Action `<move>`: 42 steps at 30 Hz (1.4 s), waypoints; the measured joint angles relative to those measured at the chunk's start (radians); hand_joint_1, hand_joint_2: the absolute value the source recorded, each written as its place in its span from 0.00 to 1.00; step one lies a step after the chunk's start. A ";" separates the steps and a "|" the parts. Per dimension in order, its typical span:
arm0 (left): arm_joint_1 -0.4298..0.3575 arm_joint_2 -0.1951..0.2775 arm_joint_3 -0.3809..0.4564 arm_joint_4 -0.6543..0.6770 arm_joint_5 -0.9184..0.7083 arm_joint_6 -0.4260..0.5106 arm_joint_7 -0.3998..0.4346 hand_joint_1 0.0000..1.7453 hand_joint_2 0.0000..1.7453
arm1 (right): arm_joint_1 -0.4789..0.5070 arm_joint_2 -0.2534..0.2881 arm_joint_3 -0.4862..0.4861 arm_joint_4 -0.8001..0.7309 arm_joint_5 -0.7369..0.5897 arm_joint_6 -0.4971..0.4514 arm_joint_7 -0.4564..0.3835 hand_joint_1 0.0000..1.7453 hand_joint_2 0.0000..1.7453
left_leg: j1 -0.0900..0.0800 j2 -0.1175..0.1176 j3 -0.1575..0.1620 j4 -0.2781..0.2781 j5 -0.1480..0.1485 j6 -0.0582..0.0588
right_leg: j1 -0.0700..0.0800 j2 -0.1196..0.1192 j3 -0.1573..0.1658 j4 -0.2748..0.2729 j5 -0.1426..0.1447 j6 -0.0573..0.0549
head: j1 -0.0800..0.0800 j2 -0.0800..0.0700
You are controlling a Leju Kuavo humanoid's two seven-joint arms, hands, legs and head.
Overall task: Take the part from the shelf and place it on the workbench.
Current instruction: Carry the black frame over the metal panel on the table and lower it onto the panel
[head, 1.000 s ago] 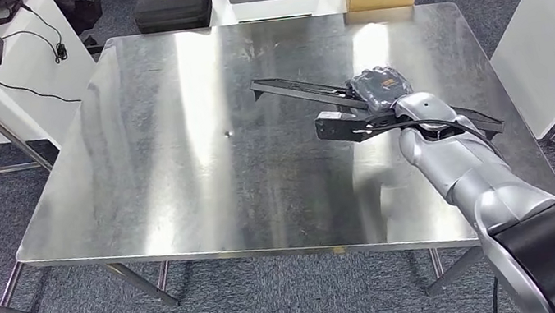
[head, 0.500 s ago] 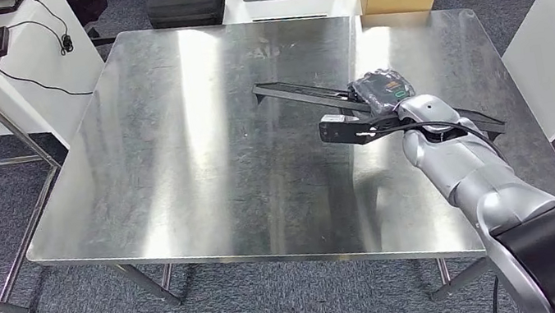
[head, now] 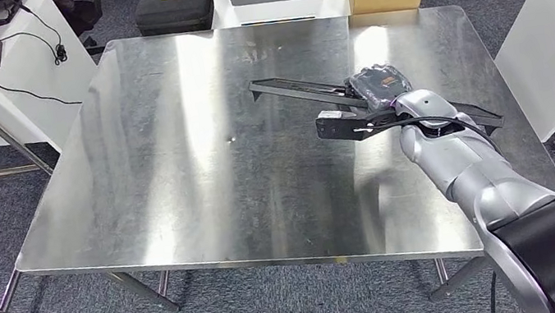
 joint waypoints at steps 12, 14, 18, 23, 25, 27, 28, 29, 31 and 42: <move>0.002 -0.005 0.013 0.000 0.005 -0.004 -0.011 0.00 1.00 | -0.010 -0.001 -0.001 0.002 0.005 -0.006 -0.003 0.75 0.75 | -0.018 -0.009 0.066 -0.138 0.043 0.023 | 0.013 0.003 -0.005 0.004 -0.005 0.021 | 0.000 0.000; 0.002 -0.005 0.017 0.000 0.010 -0.011 -0.013 0.00 1.00 | -0.010 -0.001 -0.001 0.002 0.006 -0.006 -0.003 0.25 0.50 | -0.021 -0.009 0.066 -0.138 0.044 0.026 | 0.012 0.003 -0.005 0.004 -0.005 0.024 | 0.000 0.000; 0.002 -0.005 0.027 0.000 0.021 -0.038 -0.002 0.00 0.00 | -0.013 -0.001 -0.001 0.003 0.009 -0.006 -0.002 0.00 1.00 | -0.024 -0.009 0.066 -0.138 0.044 0.030 | 0.009 0.003 -0.005 0.004 -0.004 0.025 | 0.000 0.000; 0.002 -0.003 0.033 0.000 -0.001 -0.047 0.054 0.00 0.00 | -0.017 0.000 0.000 0.003 0.012 -0.006 0.005 0.00 1.00 | -0.025 -0.009 0.066 -0.138 0.046 0.032 | 0.008 0.003 -0.005 0.004 -0.003 0.027 | 0.000 0.000; 0.002 -0.002 0.033 0.000 -0.003 -0.052 0.061 0.00 0.00 | -0.018 0.000 0.000 0.004 0.012 -0.006 0.006 0.00 1.00 | -0.025 -0.010 0.066 -0.138 0.046 0.033 | 0.008 0.003 -0.005 0.003 -0.003 0.027 | 0.000 0.000; 0.002 -0.002 0.033 0.000 -0.003 -0.059 0.064 0.00 0.00 | -0.020 0.000 0.000 0.004 0.011 -0.005 0.007 0.00 1.00 | -0.025 -0.010 0.066 -0.138 0.046 0.033 | 0.008 0.003 -0.005 0.003 -0.003 0.027 | -0.001 0.000; 0.002 -0.001 0.033 0.000 -0.002 -0.064 0.065 0.00 0.00 | -0.022 0.000 0.000 0.005 0.011 -0.003 0.008 0.00 1.00 | -0.025 -0.010 0.066 -0.138 0.046 0.033 | 0.008 0.003 -0.005 0.003 -0.003 0.027 | -0.001 0.000; 0.002 -0.001 0.033 0.000 -0.002 -0.069 0.067 0.00 0.00 | -0.024 0.000 0.000 0.006 0.010 0.000 0.008 0.00 1.00 | -0.025 -0.010 0.066 -0.138 0.046 0.033 | 0.008 0.003 -0.005 0.003 -0.003 0.027 | -0.001 0.000; 0.002 -0.001 0.033 0.000 0.001 -0.075 0.071 0.00 0.00 | -0.026 0.000 0.000 0.007 0.007 0.011 0.010 0.00 1.00 | -0.025 -0.009 0.066 -0.138 0.046 0.033 | 0.008 0.003 -0.005 0.003 -0.003 0.027 | -0.001 0.000; 0.004 0.002 0.033 0.000 0.002 -0.125 0.102 0.00 0.00 | -0.062 -0.007 -0.008 0.030 -0.016 0.117 0.099 0.00 1.00 | -0.025 -0.009 0.065 -0.135 0.044 0.036 | -0.002 0.003 -0.005 0.003 -0.003 0.028 | -0.001 0.000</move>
